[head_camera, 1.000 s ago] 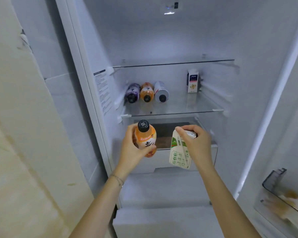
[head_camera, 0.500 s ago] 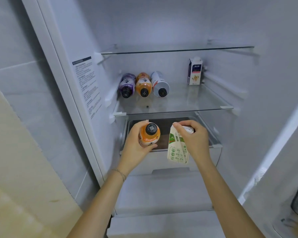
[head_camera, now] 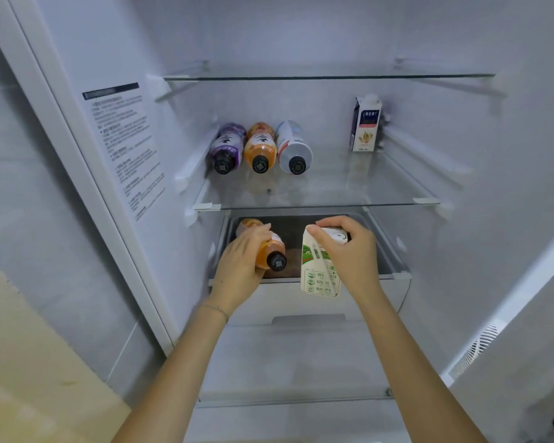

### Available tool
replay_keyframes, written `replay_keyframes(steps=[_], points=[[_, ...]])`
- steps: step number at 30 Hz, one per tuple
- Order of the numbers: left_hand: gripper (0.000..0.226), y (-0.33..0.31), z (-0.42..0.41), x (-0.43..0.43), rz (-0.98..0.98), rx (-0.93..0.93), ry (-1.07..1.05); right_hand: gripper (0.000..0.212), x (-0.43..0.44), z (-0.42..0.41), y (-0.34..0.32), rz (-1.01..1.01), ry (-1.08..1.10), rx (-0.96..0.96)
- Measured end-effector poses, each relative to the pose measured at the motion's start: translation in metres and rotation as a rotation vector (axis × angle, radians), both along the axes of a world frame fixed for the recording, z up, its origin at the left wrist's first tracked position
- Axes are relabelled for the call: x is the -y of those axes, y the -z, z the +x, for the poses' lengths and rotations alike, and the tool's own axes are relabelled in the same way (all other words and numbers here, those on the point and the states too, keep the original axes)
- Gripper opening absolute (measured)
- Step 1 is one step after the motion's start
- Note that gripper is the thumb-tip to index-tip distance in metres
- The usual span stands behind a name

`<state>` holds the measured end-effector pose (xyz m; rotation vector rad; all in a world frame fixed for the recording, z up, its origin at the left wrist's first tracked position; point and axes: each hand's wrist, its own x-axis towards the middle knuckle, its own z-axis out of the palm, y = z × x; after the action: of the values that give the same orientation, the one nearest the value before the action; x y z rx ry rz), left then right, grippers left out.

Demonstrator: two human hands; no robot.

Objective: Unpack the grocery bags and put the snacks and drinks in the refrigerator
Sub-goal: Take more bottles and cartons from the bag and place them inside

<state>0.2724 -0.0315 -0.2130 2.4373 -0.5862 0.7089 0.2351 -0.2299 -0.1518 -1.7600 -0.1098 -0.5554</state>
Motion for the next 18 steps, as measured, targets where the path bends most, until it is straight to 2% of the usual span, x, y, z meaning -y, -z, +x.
replay_keyframes(steps=[5, 18], points=[[0.069, 0.01, 0.005, -0.005, 0.325, 0.003, -0.028, 0.012, 0.0, 0.005, 0.002, -0.014, -0.008, 0.002], [0.058, -0.003, 0.007, -0.004, 0.463, -0.232, 0.081, 0.012, -0.001, 0.016, 0.014, -0.009, 0.016, -0.066]])
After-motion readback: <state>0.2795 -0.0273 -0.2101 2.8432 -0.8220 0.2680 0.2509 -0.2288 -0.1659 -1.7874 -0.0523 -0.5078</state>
